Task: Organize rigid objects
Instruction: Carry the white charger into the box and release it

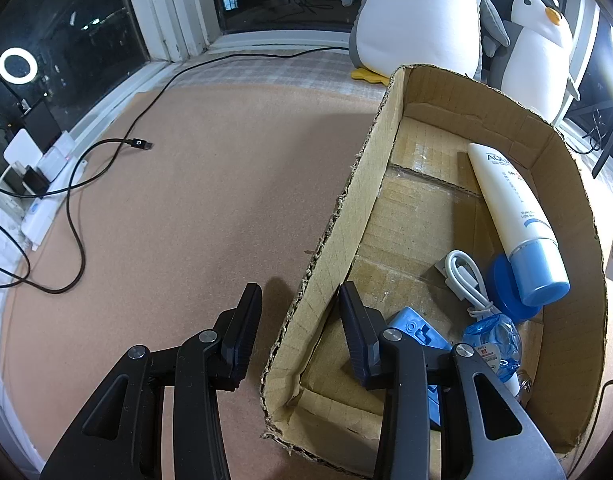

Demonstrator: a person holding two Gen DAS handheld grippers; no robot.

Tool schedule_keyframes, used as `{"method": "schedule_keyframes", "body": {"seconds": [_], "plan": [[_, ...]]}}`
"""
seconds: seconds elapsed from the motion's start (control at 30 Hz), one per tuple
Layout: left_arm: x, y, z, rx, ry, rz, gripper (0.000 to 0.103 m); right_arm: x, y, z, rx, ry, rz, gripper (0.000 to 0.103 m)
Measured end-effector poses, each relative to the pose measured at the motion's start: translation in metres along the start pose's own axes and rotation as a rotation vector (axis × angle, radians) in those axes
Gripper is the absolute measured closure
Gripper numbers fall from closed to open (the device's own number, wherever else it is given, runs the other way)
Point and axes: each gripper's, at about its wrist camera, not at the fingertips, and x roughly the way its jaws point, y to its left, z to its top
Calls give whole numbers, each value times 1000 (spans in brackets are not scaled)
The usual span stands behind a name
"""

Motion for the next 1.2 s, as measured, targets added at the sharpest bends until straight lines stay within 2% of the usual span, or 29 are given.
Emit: {"method": "schedule_keyframes", "body": {"seconds": [0.33,0.57,0.73,1.2], "plan": [[0,-1,0,-2,0,-2,65,-20,32,25,-9,-73,49,71],[1,-1,1,-3,0,-4,65,-16,49,45,-6,-109,80,71],[1,-2,2,-4,0,-4,65,-2,54,52,13,-94,106,71],[2,-2,2,-3,0,-3,65,35,57,62,-11,-50,60,71]]}}
